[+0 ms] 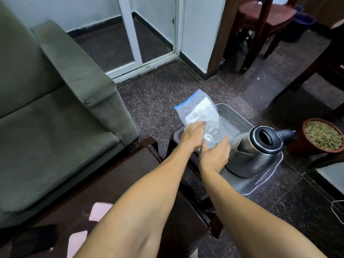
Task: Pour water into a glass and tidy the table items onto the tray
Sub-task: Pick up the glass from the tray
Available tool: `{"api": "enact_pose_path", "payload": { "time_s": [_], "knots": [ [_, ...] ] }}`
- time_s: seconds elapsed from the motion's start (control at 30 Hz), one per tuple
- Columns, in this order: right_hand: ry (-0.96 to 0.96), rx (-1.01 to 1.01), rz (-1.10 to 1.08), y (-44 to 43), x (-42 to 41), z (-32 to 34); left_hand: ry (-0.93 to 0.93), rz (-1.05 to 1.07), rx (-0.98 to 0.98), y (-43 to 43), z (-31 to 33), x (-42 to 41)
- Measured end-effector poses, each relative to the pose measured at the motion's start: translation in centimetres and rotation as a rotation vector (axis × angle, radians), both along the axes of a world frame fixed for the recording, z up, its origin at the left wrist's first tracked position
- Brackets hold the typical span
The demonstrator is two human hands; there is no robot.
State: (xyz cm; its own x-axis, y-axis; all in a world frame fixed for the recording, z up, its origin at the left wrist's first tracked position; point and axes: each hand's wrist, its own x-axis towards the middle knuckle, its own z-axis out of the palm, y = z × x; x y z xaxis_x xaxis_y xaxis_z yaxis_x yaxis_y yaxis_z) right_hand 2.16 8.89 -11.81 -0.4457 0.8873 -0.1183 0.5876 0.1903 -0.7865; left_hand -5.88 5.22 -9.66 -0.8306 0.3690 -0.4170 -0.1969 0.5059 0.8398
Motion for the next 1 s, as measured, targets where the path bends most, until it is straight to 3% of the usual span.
{"api": "enact_pose_path", "payload": {
  "time_s": [0.3, 0.5, 0.77, 1.0],
  "knots": [
    [0.113, 0.061, 0.304, -11.4, 4.2, 3.3, 0.062, 0.205, -0.018, -14.8, 4.4, 4.9],
    [0.228, -0.001, 0.586, -20.6, 6.8, 2.7, 0.073, 0.412, -0.03, -27.3, 5.1, 9.5],
    [0.113, -0.175, 0.969, -30.1, 11.4, 0.0, 0.027, 0.821, 0.039, -38.5, 1.1, 19.0],
    [-0.036, -0.173, 1.258, -33.7, 15.2, -4.2, -0.053, 1.153, 0.136, -42.1, -4.0, 26.8]
  ]
}}
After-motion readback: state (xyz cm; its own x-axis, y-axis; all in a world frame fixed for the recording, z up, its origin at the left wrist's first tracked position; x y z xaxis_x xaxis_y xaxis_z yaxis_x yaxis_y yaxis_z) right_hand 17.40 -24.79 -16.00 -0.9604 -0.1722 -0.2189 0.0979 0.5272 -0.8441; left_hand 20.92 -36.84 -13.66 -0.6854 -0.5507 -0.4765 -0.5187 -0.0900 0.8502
